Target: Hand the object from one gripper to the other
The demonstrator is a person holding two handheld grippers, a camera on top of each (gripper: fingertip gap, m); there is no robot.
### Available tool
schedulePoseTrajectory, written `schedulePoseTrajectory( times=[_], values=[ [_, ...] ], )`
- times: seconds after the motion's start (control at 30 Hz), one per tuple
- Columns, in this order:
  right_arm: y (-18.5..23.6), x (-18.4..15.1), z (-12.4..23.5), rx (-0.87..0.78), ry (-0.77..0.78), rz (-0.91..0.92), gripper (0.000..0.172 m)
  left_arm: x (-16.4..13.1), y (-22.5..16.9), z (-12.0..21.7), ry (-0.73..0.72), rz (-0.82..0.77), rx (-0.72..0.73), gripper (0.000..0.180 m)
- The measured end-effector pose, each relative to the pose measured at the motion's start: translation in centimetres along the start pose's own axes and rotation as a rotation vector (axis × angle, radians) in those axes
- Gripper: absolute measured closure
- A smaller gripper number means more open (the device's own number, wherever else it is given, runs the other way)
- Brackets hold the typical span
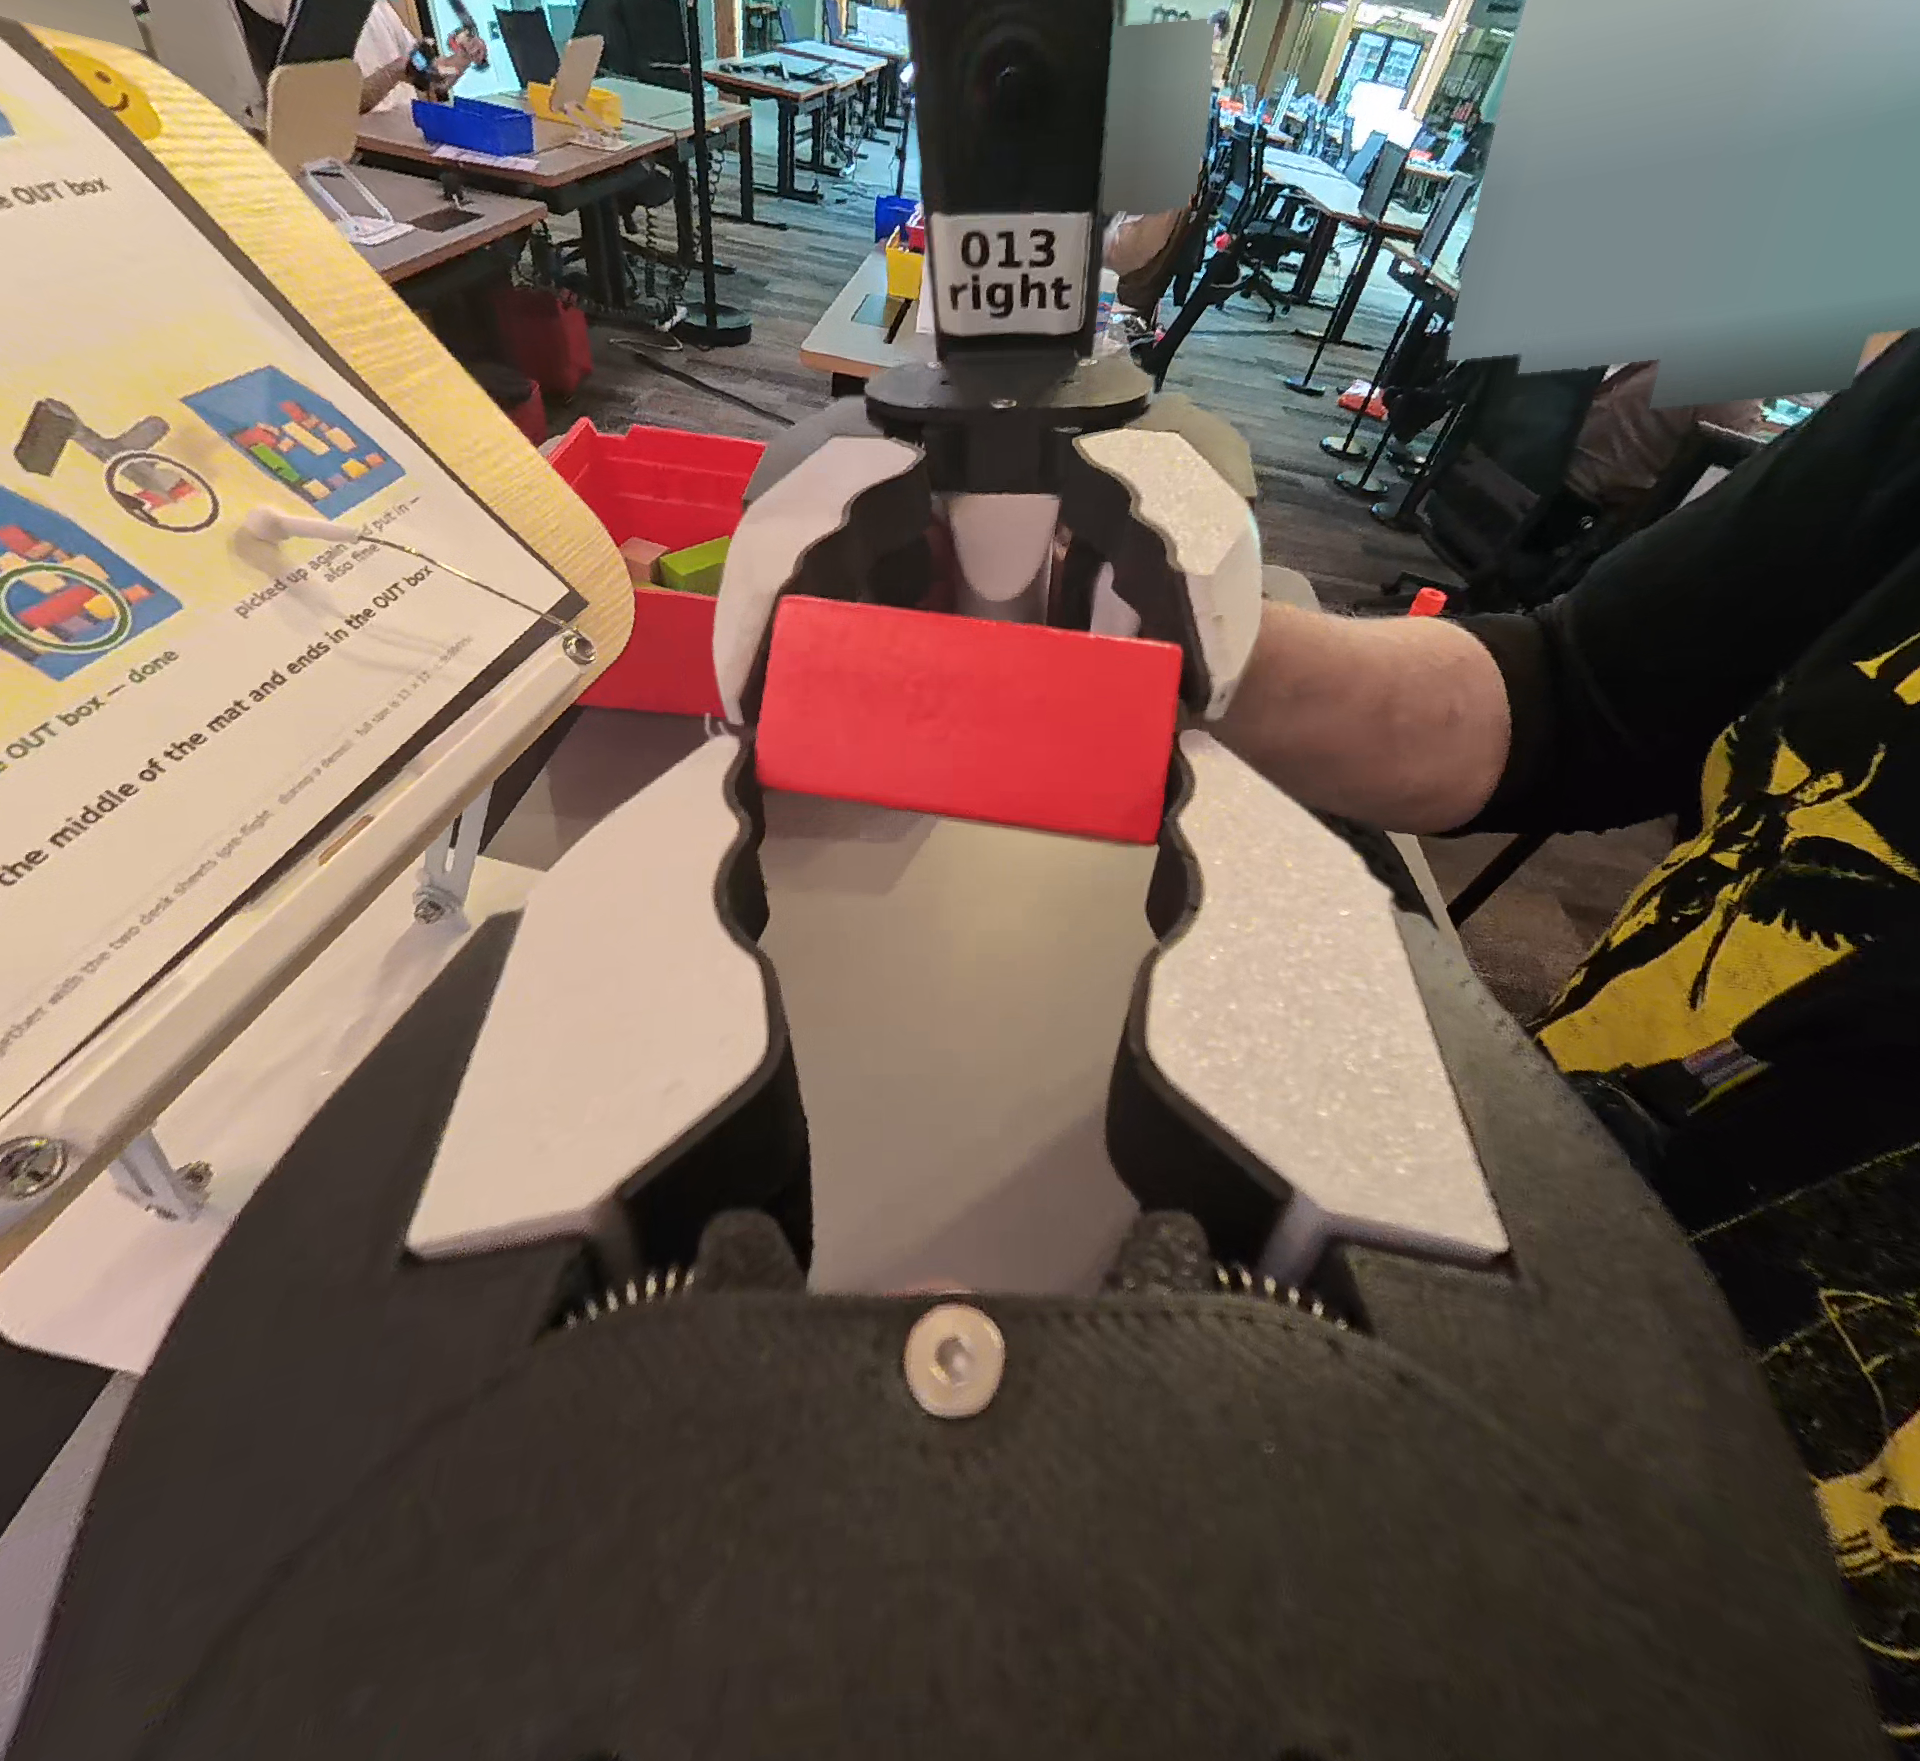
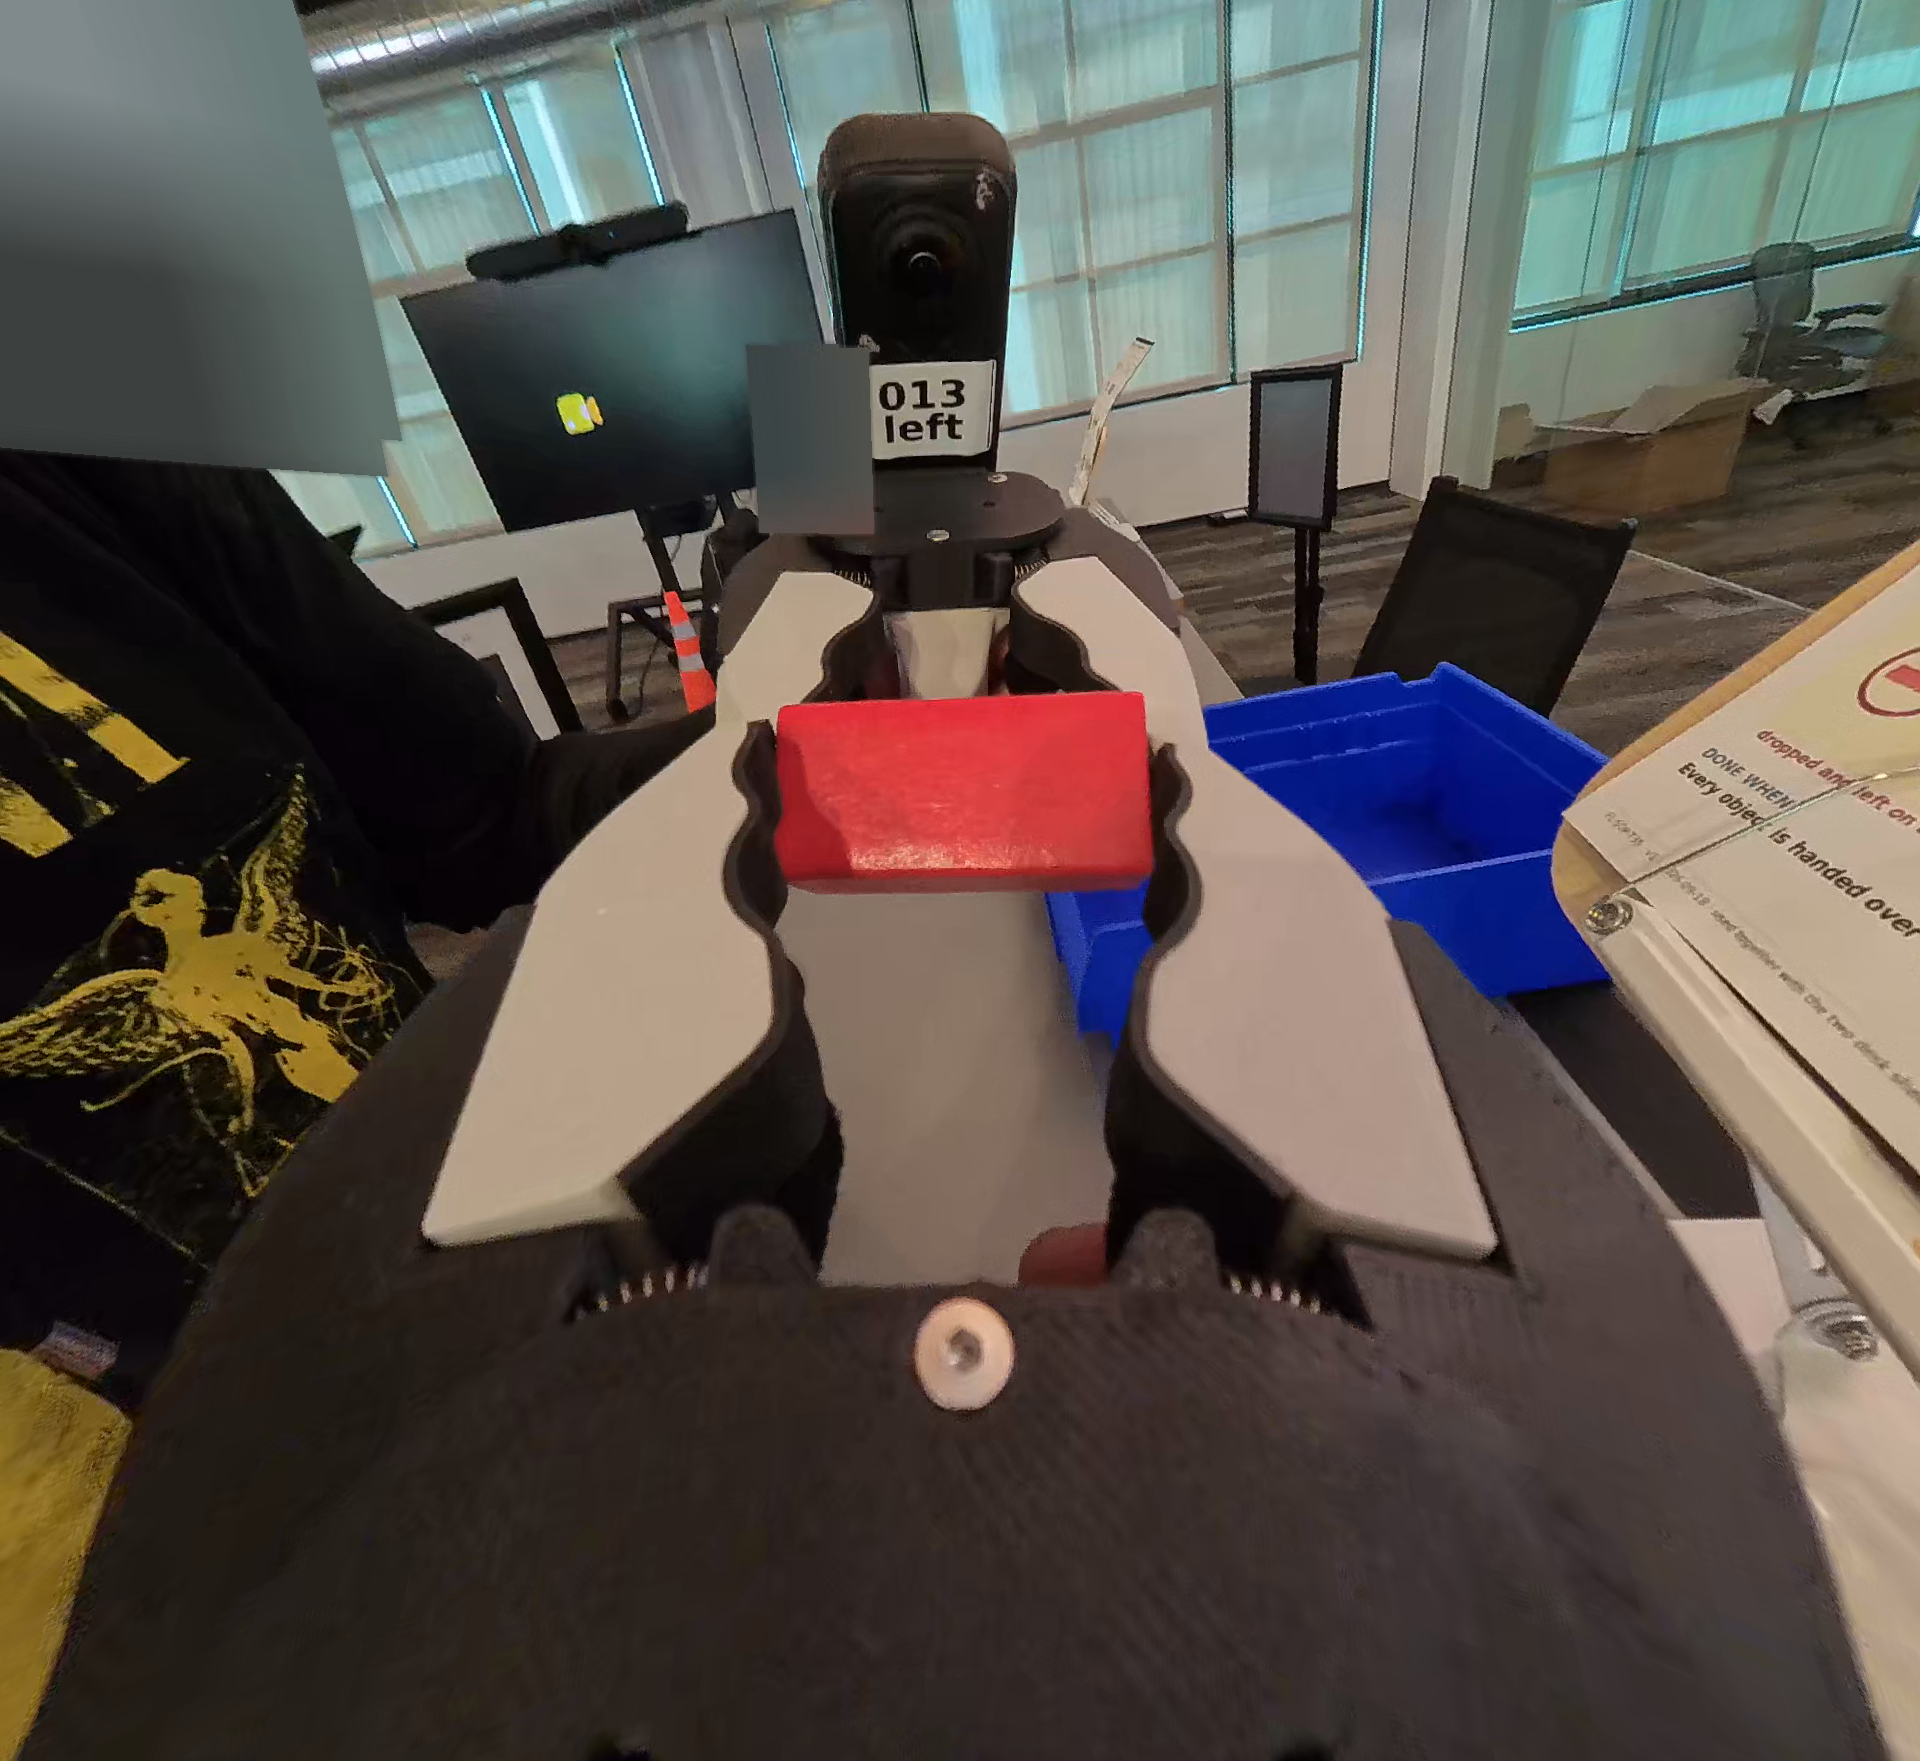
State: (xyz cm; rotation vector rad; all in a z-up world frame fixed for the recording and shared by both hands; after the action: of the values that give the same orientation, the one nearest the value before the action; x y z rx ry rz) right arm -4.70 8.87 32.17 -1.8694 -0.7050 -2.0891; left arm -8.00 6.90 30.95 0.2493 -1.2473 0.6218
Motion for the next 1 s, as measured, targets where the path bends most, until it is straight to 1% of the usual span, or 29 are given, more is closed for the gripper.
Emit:
schedulePoseTrajectory(
  times=[0.07,0.1,0.13,0.2,0.27,0.33,0.37,0.43,0.5,0.6,0.67,0.77,0.83,0.93,1.0],
  values=[
    [0.0,0.2,1.7,-0.030,-0.008,0.001,0.105,0.2,-0.1,0.1,-0.005,-0.012,0.014,0.111],
    [-0.2,0.4,3.2,-0.063,0.003,0.005,0.105,0.2,-0.1,0.5,-0.004,-0.014,0.022,0.110],
    [-0.6,0.4,5.3,-0.113,0.029,0.013,0.105,0.1,0.0,0.9,0.000,-0.011,0.034,0.111],
    [-1.5,0.0,10.6,-0.232,0.131,0.038,0.105,-0.5,0.5,2.1,0.022,-0.009,0.085,0.114],
    [-2.7,-1.5,16.7,-0.356,0.314,0.029,0.105,-1.4,0.6,3.4,0.035,0.002,0.111,0.117],
    [-4.2,-4.4,22.9,-0.488,0.561,-0.006,0.105,-2.6,0.7,4.3,0.055,0.024,0.131,0.119],
    [-4.9,-6.1,25.5,-0.524,0.668,-0.039,0.105,-3.1,0.8,4.6,0.063,0.040,0.141,0.119],
    [-6.0,-9.9,29.9,-0.557,0.856,-0.123,0.105,-4.1,1.1,4.9,0.069,0.070,0.158,0.121],
    [-6.6,-13.9,32.8,-0.540,1.018,-0.212,0.105,-4.9,1.2,4.8,0.072,0.100,0.161,0.122],
    [-7.0,-18.6,34.5,-0.465,1.153,-0.302,0.105,-5.7,1.4,3.9,0.106,0.116,0.166,0.122],
    [-7.3,-20.3,34.4,-0.412,1.162,-0.319,0.105,-6.1,1.4,3.2,0.138,0.113,0.164,0.122],
    [-8.0,-21.7,34.1,-0.352,1.168,-0.345,0.105,-6.2,1.4,2.2,0.168,0.108,0.153,0.122],
    [-8.3,-22.3,33.7,-0.302,1.158,-0.373,0.105,-6.1,1.4,1.7,0.175,0.111,0.143,0.122],
    [-8.8,-23.2,33.6,-0.247,1.195,-0.405,0.105,-6.1,1.6,1.0,0.184,0.120,0.138,0.122],
    [-9.1,-23.5,33.3,-0.211,1.188,-0.409,0.105,-6.2,1.7,0.6,0.189,0.126,0.139,0.122]
  ],
)
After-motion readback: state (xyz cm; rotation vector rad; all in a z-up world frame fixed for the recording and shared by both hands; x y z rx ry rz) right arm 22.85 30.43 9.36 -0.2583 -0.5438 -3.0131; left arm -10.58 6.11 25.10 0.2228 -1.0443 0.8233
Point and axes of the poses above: each gripper's, where its closed fingertips meet, z back along the fingers, x out of its top, y = z × x across the jaws, the point moved 3 cm from there along z, back along the fingers, and after that the axes turned 7 degrees about y, right-handed, at the moved point
